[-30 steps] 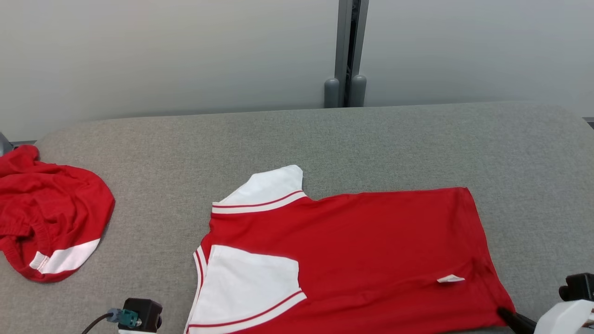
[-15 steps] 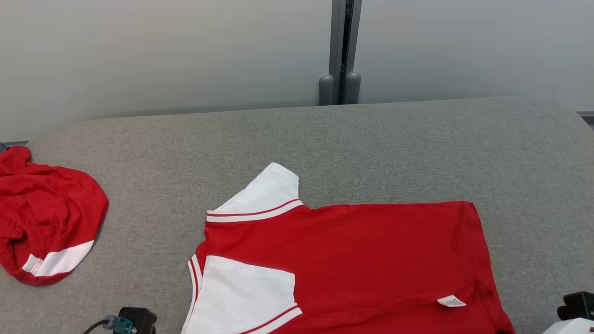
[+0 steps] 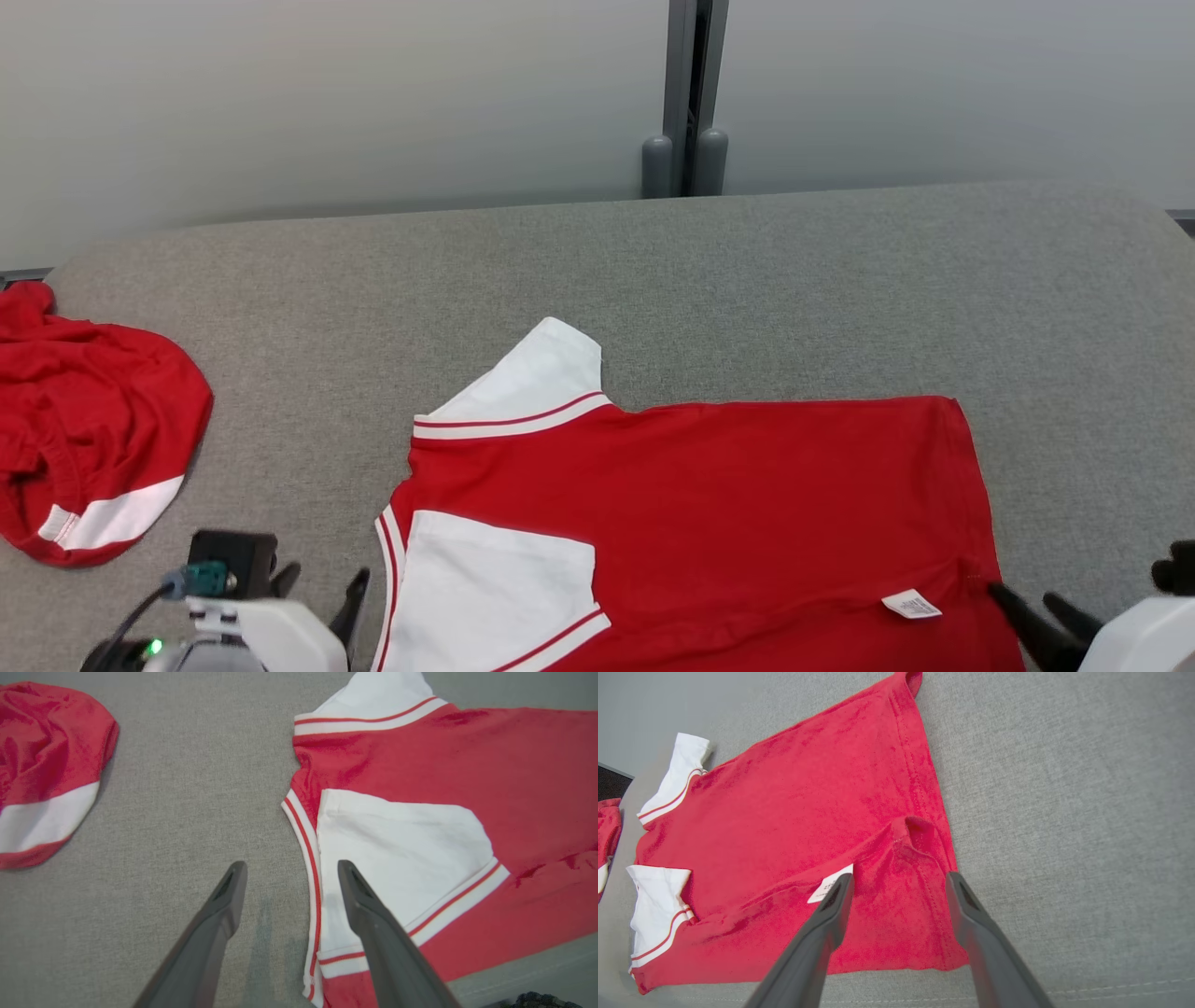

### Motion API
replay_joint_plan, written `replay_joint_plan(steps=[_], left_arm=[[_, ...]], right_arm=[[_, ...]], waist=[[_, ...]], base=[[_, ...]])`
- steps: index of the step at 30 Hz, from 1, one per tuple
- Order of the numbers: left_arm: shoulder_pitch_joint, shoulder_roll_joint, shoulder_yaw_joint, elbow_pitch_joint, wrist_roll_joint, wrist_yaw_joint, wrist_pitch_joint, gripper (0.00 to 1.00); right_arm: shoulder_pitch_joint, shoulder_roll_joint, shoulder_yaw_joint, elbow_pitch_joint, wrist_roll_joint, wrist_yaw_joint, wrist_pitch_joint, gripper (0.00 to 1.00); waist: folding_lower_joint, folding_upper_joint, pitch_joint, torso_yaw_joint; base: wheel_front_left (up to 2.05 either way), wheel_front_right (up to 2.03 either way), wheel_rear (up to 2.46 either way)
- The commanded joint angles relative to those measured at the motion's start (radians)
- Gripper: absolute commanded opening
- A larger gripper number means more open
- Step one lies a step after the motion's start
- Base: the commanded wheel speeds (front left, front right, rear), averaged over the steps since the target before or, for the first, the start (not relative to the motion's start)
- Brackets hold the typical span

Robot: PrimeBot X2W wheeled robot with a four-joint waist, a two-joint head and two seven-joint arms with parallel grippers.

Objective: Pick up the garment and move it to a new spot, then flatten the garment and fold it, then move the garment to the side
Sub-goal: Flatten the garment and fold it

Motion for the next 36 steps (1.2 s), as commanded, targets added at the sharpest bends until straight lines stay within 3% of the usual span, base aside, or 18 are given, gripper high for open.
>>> replay_joint_plan(steps=[1,5,14,26,31,36], left_arm=[[-0.049,-0.010,0.014,0.002,0.022,-0.001,-0.025,1.00],[-0.122,-0.019,0.018,0.027,0.056,-0.027,-0.055,1.00],[-0.422,-0.045,-0.007,0.175,0.082,-0.192,0.028,1.00],[-0.816,-0.138,-0.036,0.478,-0.058,-0.459,0.329,1.00],[-0.923,-0.168,-0.054,0.592,-0.111,-0.521,0.470,1.00],[-0.983,-0.175,-0.093,0.642,-0.133,-0.555,0.581,1.00]], right_arm=[[-0.029,0.000,-0.016,-0.027,-0.008,0.000,-0.026,1.00],[-0.079,-0.002,-0.022,-0.051,-0.030,0.000,-0.065,1.00],[-0.336,-0.024,-0.011,0.068,-0.018,0.000,-0.124,1.00],[-0.634,-0.085,0.090,0.339,0.011,0.000,-0.055,1.00],[-0.696,-0.076,0.139,0.389,0.028,0.000,0.013,1.00],[-0.727,-0.069,0.172,0.404,0.041,0.000,0.035,1.00]], waist=[[0.0000,0.0000,0.013,-0.002],[0.0000,0.0000,0.043,-0.010],[0.0000,0.0000,0.180,-0.043],[0.0000,0.0000,0.316,-0.072],[0.0000,0.0000,0.350,-0.092],[0.0000,0.0000,0.367,-0.110]], base=[[0.00,0.00,0.00],[0.00,0.00,0.00],[0.00,0.00,0.00],[0.00,0.00,0.00],[0.00,0.00,0.00],[0.00,0.00,0.00]])
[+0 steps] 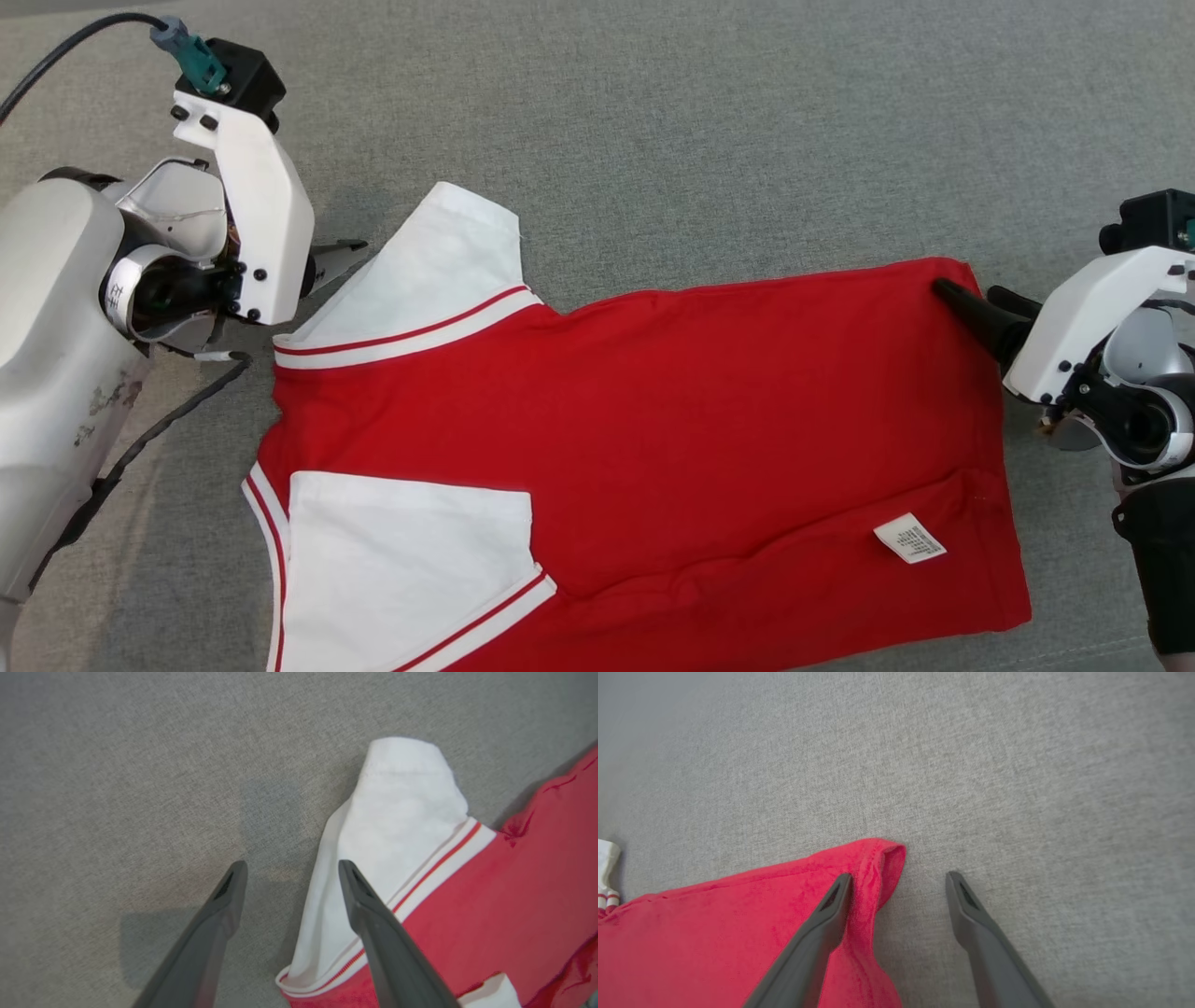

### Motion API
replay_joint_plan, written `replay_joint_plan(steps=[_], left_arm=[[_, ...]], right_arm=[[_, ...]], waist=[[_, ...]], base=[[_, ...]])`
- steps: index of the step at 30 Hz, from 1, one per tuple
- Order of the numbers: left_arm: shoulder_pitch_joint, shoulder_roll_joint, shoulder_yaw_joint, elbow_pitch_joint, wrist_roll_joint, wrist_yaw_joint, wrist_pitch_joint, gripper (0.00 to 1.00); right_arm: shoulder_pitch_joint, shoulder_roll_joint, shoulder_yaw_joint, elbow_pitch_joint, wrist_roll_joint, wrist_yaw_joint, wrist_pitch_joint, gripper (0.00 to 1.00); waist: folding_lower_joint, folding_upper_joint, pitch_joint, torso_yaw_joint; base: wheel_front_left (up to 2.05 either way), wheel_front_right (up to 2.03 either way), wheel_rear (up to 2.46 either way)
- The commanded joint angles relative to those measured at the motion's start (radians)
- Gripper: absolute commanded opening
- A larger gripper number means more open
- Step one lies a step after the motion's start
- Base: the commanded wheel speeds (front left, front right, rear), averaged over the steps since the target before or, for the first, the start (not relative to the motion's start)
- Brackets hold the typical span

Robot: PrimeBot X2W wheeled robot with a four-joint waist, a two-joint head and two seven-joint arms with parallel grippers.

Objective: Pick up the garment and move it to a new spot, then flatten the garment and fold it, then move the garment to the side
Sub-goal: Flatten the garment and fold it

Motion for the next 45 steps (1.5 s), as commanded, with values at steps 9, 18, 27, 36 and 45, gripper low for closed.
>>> replay_joint_plan(steps=[9,18,27,36,45], left_arm=[[-0.070,-0.040,-0.020,0.025,-0.054,-0.027,0.052,1.00],[-0.081,-0.052,-0.034,0.050,-0.084,-0.032,0.077,0.00],[-0.099,-0.046,-0.047,0.065,-0.073,-0.032,0.013,0.00],[-0.133,-0.040,-0.064,0.092,-0.071,-0.032,-0.045,0.00],[-0.145,-0.055,-0.091,0.113,-0.090,-0.032,-0.084,0.00]], right_arm=[[-0.039,0.002,0.056,0.028,0.034,0.000,-0.011,1.00],[-0.059,0.006,0.107,0.067,0.063,0.000,-0.030,0.00],[-0.063,-0.021,0.147,0.076,0.104,0.000,-0.075,0.00],[-0.115,-0.048,0.174,0.097,0.126,0.000,-0.159,0.00],[-0.171,-0.068,0.221,0.155,0.150,0.000,-0.265,0.00]], waist=[[0.0000,0.0000,0.047,-0.023],[0.0000,0.0000,0.056,-0.034],[0.0000,0.0000,0.026,-0.020],[0.0000,0.0000,0.006,-0.008],[0.0000,0.0000,-0.009,0.002]], base=[[0.00,0.00,0.00],[0.00,0.00,0.00],[0.00,0.00,0.00],[0.00,0.00,0.00],[0.00,0.00,0.00]])
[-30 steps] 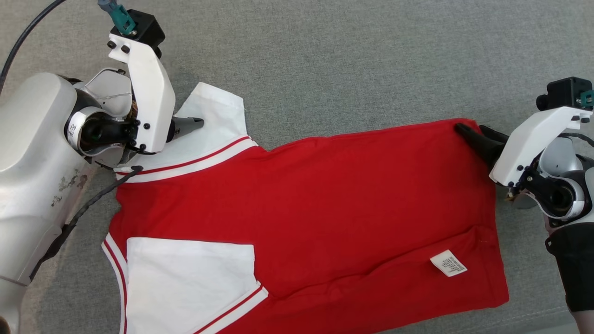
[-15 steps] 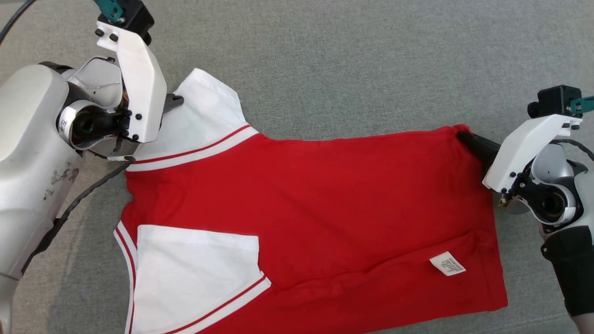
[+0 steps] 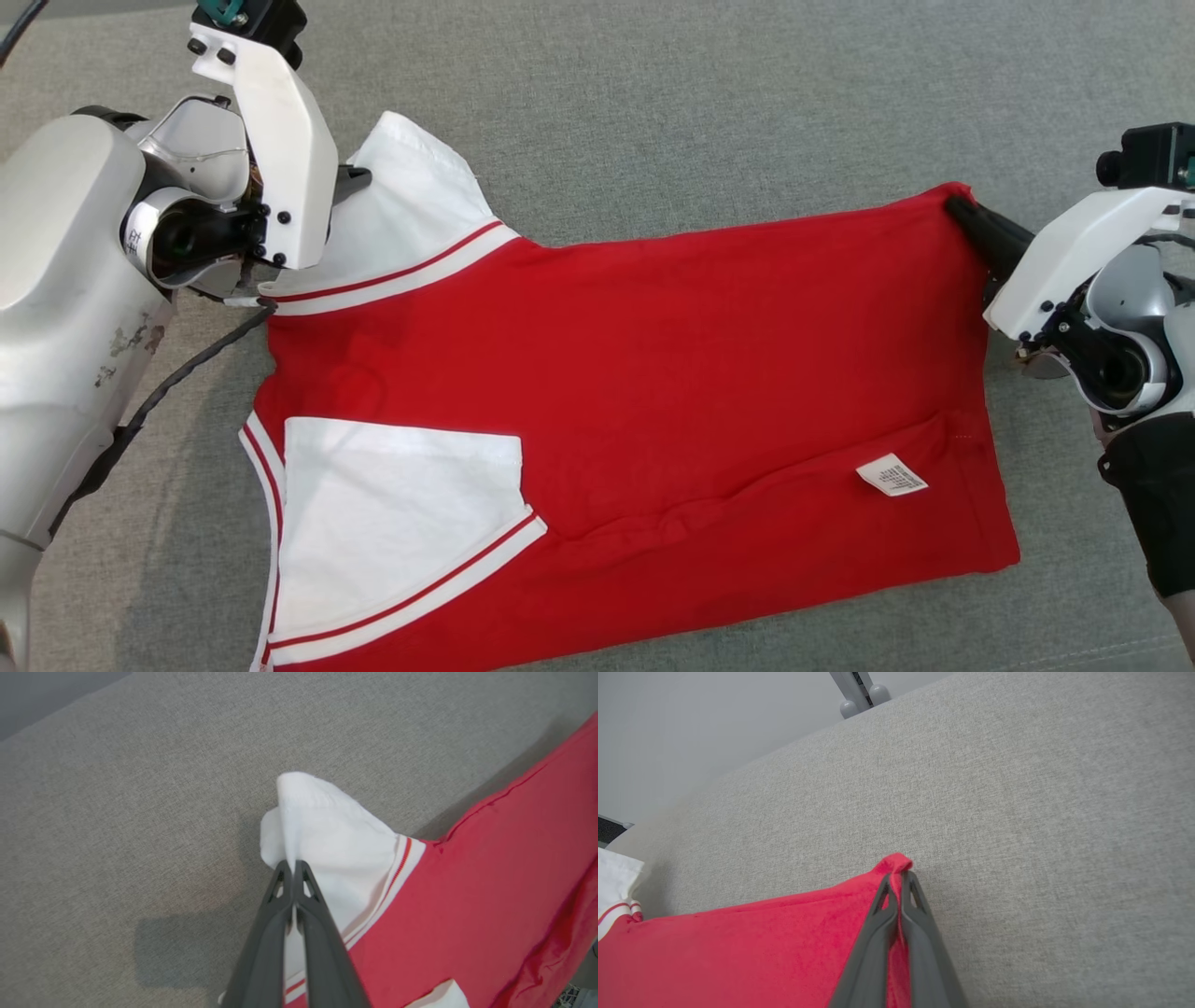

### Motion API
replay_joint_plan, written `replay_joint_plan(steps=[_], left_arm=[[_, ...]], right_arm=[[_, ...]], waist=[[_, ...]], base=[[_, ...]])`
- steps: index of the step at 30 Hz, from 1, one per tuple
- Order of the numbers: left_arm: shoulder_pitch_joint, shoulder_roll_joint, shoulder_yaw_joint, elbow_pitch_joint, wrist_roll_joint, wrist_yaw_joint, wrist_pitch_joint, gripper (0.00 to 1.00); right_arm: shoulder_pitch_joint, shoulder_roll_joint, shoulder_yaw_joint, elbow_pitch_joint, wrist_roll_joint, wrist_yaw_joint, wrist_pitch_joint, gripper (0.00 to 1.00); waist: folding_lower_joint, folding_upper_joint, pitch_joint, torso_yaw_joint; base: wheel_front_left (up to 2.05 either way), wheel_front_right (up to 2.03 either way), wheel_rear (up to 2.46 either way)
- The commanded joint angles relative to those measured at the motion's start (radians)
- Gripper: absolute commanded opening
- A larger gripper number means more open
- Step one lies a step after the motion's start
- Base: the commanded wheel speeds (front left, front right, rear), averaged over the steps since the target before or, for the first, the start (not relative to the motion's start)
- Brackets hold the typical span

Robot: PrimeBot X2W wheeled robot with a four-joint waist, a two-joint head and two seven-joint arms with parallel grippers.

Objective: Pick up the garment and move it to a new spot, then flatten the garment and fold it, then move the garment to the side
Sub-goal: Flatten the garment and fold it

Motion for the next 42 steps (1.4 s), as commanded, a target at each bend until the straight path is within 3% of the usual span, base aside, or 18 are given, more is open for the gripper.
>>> replay_joint_plan(steps=[1,9,19,33,42], left_arm=[[-0.009,0.000,-0.003,0.004,-0.011,0.000,-0.007,0.00],[0.038,0.028,-0.046,-0.056,-0.062,0.000,0.037,0.00],[0.169,0.112,-0.070,-0.218,-0.194,0.001,0.150,0.00],[0.393,0.221,-0.107,-0.476,-0.316,0.092,0.249,0.00],[0.458,0.237,-0.121,-0.529,-0.336,0.123,0.244,0.00]], right_arm=[[-0.007,-0.009,0.011,0.010,0.011,0.000,-0.014,0.00],[0.045,-0.035,0.074,-0.015,0.056,0.000,-0.074,0.00],[0.177,-0.102,0.144,-0.071,0.104,0.000,-0.083,0.00],[0.327,-0.185,0.210,-0.158,0.182,0.000,0.034,0.00],[0.352,-0.202,0.219,-0.140,0.129,0.000,0.093,0.00]], waist=[[0.0000,0.0000,-0.007,0.003],[0.0000,0.0000,-0.055,0.011],[0.0000,0.0000,-0.171,0.023],[0.0000,0.0000,-0.296,0.039],[0.0000,0.0000,-0.300,0.047]], base=[[0.00,0.00,0.00],[0.00,0.00,0.00],[0.00,0.00,0.00],[0.00,0.00,0.00],[0.00,0.00,0.00]])
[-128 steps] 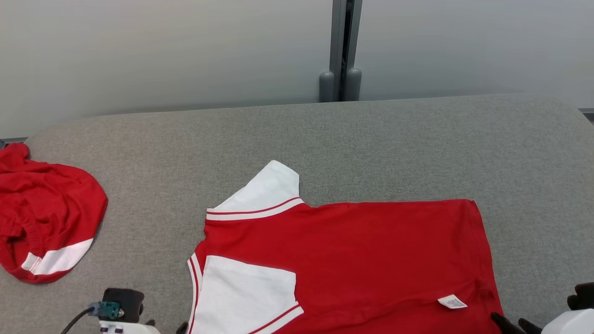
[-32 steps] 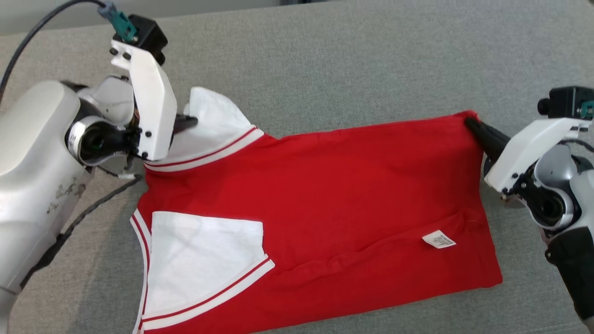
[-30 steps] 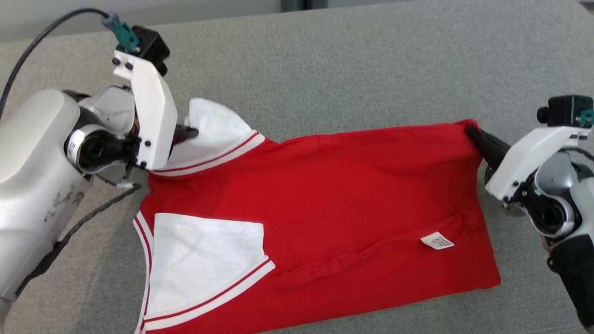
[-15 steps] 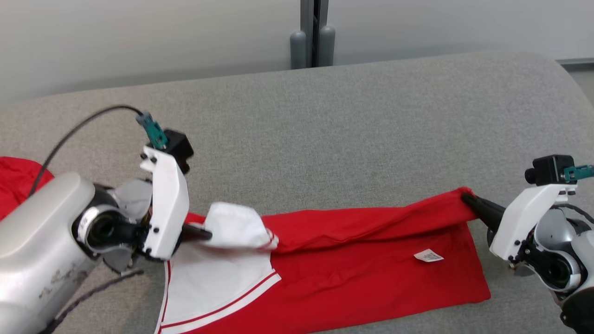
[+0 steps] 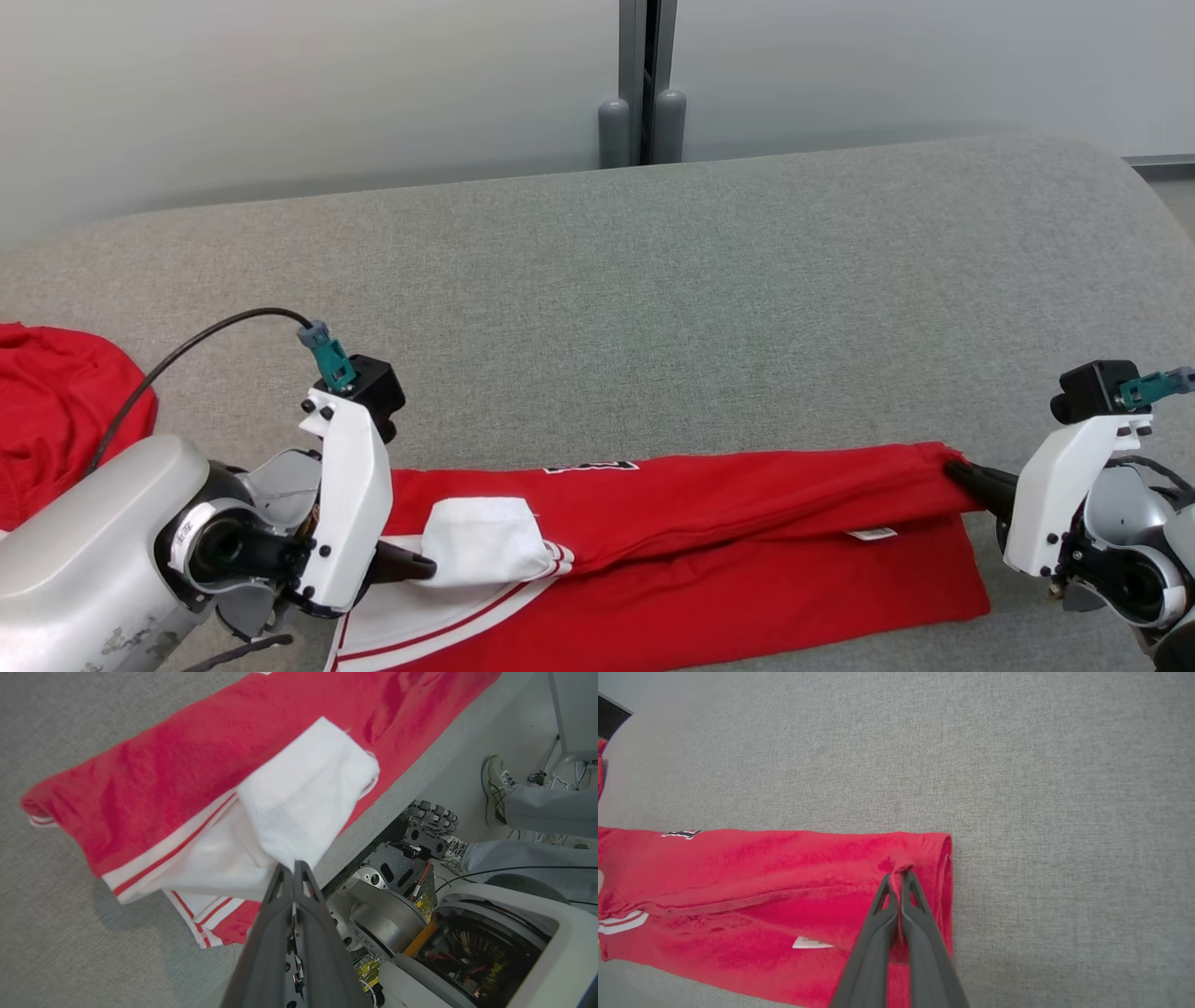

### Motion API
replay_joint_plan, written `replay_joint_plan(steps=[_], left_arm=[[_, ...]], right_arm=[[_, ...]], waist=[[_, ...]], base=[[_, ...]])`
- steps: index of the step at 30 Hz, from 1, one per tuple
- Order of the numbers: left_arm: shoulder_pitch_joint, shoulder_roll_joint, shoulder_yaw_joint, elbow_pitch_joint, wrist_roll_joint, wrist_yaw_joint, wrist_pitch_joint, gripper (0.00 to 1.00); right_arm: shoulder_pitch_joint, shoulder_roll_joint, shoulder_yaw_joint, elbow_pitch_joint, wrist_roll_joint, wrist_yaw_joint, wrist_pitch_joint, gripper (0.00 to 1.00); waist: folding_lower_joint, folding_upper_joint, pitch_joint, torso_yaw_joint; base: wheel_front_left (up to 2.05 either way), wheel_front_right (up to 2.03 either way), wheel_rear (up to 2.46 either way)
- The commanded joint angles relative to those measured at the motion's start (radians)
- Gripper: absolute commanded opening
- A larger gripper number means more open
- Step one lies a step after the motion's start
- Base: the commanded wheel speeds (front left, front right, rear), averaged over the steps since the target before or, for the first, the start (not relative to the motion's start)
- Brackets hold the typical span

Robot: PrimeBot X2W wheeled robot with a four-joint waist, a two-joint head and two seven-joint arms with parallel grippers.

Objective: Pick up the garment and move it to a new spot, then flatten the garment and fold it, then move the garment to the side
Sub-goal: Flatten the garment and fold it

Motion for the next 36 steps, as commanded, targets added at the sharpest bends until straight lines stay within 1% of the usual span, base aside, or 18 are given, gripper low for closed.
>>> replay_joint_plan(steps=[1,5,6,7,8,9,13,16,19,21,24,28,32,36], left_arm=[[0.015,-0.001,-0.001,-0.002,-0.008,0.005,-0.005,0.00],[0.032,-0.008,-0.006,-0.002,-0.016,0.012,-0.006,0.00],[0.034,-0.010,-0.006,-0.001,-0.019,0.012,-0.007,0.00],[0.036,-0.013,-0.006,0.001,-0.023,0.012,-0.007,0.29],[0.038,-0.014,-0.004,0.003,-0.026,0.012,-0.007,0.77],[0.042,-0.014,-0.005,0.006,-0.025,0.011,-0.008,1.00],[0.053,-0.018,-0.009,0.015,-0.030,0.011,-0.006,1.00],[0.040,-0.012,0.007,0.020,-0.021,0.007,-0.026,1.00],[0.021,-0.006,0.038,0.019,-0.016,0.000,-0.065,1.00],[0.010,0.001,0.065,0.019,-0.002,-0.005,-0.114,1.00],[0.002,0.005,0.117,0.015,0.033,-0.014,-0.227,1.00],[0.029,0.008,0.181,0.005,0.098,0.001,-0.410,1.00],[0.084,0.005,0.234,-0.010,0.157,0.038,-0.599,1.00],[0.164,0.019,0.278,-0.042,0.215,0.096,-0.769,1.00]], right_arm=[[0.006,-0.002,-0.002,0.008,-0.019,0.000,-0.005,0.00],[0.007,0.005,-0.004,0.016,-0.039,0.000,-0.006,0.00],[0.008,0.007,-0.004,0.019,-0.042,0.000,-0.007,0.04],[0.009,0.009,-0.005,0.022,-0.047,0.000,-0.008,0.31],[0.011,0.011,-0.006,0.025,-0.049,0.000,-0.010,0.58],[0.012,0.014,-0.007,0.030,-0.052,0.000,-0.011,1.00],[0.016,0.021,-0.011,0.040,-0.055,0.000,-0.007,1.00],[0.022,0.023,-0.025,0.031,-0.042,0.000,-0.019,1.00],[0.029,0.014,-0.051,0.004,-0.032,0.000,-0.042,1.00],[0.042,0.008,-0.070,-0.019,-0.025,0.000,-0.059,1.00],[0.057,-0.007,-0.111,-0.072,-0.025,0.000,-0.107,1.00],[0.095,-0.010,-0.170,-0.145,-0.059,0.000,-0.209,1.00],[0.144,0.018,-0.244,-0.211,-0.103,0.000,-0.333,1.00],[0.208,0.070,-0.310,-0.263,-0.155,0.000,-0.444,1.00]], waist=[[0.0000,0.0000,0.004,0.000],[0.0000,0.0000,0.008,-0.002],[0.0000,0.0000,0.009,-0.003],[0.0000,0.0000,0.008,-0.003],[0.0000,0.0000,0.007,-0.004],[0.0000,0.0000,0.006,-0.005],[0.0000,0.0000,-0.005,-0.007],[0.0000,0.0000,-0.024,-0.008],[0.0000,0.0000,-0.040,-0.005],[0.0000,0.0000,-0.050,-0.002],[0.0000,0.0000,-0.060,0.002],[0.0000,0.0000,-0.069,0.011],[0.0000,0.0000,-0.077,0.020],[0.0000,0.0000,-0.081,0.028]], base=[[0.00,0.00,0.00],[0.00,0.00,0.00],[0.00,0.00,0.00],[0.00,0.00,0.00],[0.00,0.00,0.00],[0.00,0.00,0.00],[0.00,0.00,0.00],[0.00,0.00,0.00],[0.00,0.00,0.00],[0.00,0.00,0.00],[0.00,0.00,0.00],[0.00,0.00,0.00],[0.00,0.00,0.00],[0.00,0.00,0.00]])
